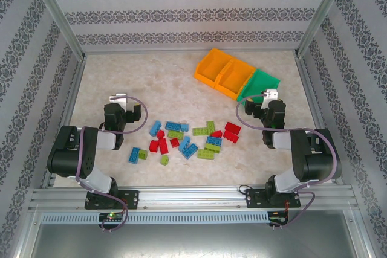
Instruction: Sort the legos into containers by color
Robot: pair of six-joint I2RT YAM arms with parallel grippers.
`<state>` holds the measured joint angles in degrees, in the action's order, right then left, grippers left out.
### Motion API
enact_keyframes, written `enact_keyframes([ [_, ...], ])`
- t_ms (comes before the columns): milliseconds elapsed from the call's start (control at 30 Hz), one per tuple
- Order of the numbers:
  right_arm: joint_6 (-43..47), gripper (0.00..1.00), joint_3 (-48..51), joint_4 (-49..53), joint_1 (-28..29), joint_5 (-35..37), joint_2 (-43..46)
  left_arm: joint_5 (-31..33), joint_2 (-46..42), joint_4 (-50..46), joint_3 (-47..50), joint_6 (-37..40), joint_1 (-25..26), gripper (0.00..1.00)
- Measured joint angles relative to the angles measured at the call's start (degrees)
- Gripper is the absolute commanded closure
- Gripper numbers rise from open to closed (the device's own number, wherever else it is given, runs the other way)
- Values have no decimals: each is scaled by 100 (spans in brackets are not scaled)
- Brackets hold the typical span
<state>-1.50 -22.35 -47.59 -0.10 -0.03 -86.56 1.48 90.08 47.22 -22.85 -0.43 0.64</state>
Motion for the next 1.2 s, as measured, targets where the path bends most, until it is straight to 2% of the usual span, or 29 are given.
enact_keyframes([
  [67, 0, 3, -50, 278, 0, 0, 153, 7, -28, -94, -20, 0, 0, 0],
  [167, -9, 4, -232, 907, 0, 7, 645, 76, -369, -966, -319, -46, 0, 0],
  [333, -236, 5, -782, 1893, 0, 70, 1445, 203, -1458, -2190, -1093, -533, 17, 0],
  [467, -557, 9, -1545, 3115, -2, 221, 1563, 243, -2072, -2887, -1447, -892, 227, 0],
  [600, -931, 10, -2833, 4662, -157, 269, 1119, 216, -2291, -3545, -1683, -1071, 721, 0],
  [733, -1202, 15, -3558, 5534, -415, 210, 579, 151, -2319, -3995, -1781, -1196, 1224, 0],
  [933, -1526, 22, -3880, 6378, -586, 55, -214, 149, -2319, -4325, -1790, -1255, 1810, 0],
  [1200, -1768, 30, -4485, 6876, -693, -310, -1123, 177, -2555, -4369, -1558, -1252, 2039, 1],
])
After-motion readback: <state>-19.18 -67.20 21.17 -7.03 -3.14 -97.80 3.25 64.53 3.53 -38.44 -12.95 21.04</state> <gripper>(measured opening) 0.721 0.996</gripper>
